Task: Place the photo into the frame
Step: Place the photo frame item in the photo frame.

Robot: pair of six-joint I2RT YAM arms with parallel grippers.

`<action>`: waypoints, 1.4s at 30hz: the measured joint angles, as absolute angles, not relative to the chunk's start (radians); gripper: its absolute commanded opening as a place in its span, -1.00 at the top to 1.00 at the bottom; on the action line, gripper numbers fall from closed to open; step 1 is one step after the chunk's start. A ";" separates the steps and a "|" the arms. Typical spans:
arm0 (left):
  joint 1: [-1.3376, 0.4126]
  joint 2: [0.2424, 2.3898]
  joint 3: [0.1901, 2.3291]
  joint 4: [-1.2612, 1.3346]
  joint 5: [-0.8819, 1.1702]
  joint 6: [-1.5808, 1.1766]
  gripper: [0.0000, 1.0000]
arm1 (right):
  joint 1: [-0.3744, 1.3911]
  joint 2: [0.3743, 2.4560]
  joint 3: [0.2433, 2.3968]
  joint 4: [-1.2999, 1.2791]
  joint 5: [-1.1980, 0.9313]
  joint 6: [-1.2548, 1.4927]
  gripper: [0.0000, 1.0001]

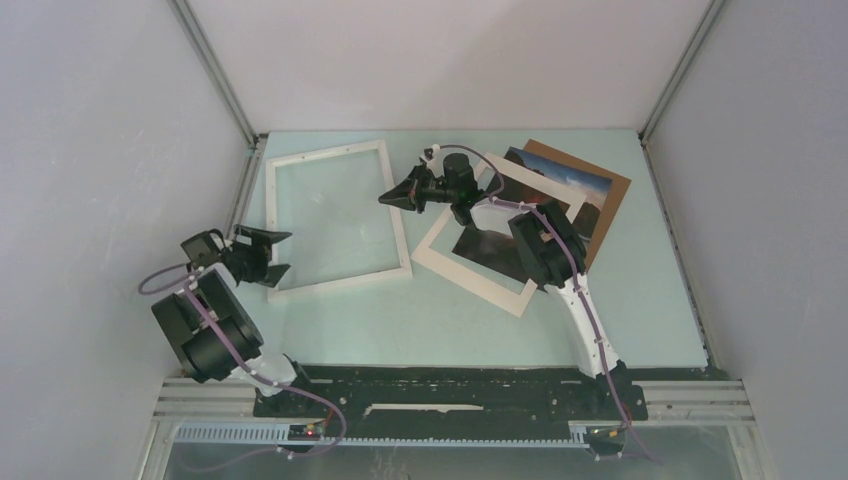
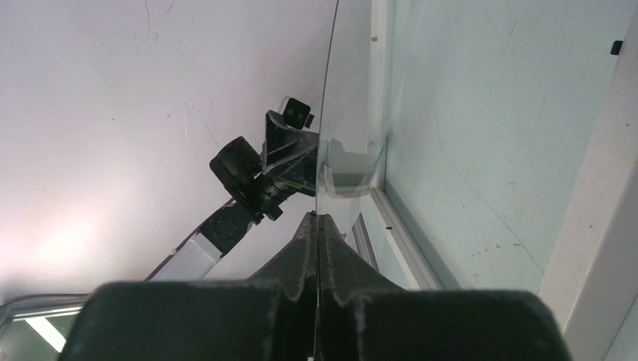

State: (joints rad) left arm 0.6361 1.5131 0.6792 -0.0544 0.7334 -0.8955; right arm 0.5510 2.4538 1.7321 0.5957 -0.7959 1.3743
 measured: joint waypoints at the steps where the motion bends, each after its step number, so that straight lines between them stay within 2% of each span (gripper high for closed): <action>1: 0.636 1.505 0.681 -0.069 0.719 -0.880 -0.98 | 0.551 2.454 1.732 0.596 -0.796 1.374 1.00; 7: 0.616 1.454 0.731 -0.228 0.540 -0.761 -1.00 | 0.551 2.454 1.732 0.596 -0.796 1.374 1.00; 18: 0.506 1.583 0.771 -0.249 0.564 -0.744 -0.95 | 0.550 2.454 1.732 0.594 -0.796 1.370 1.00; 30: 0.567 1.548 0.731 -0.060 0.738 -0.876 -0.56 | 0.543 2.454 1.732 0.587 -0.797 1.367 1.00; 42: 0.579 1.538 0.689 0.064 0.781 -0.970 -0.21 | 0.544 2.454 1.732 0.587 -0.804 1.367 1.00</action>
State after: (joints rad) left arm 0.5785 1.5383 0.6888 0.0639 0.7807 -0.9695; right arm 0.5438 2.4538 1.7321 0.5873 -0.8036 1.3674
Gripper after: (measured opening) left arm 0.642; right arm 0.007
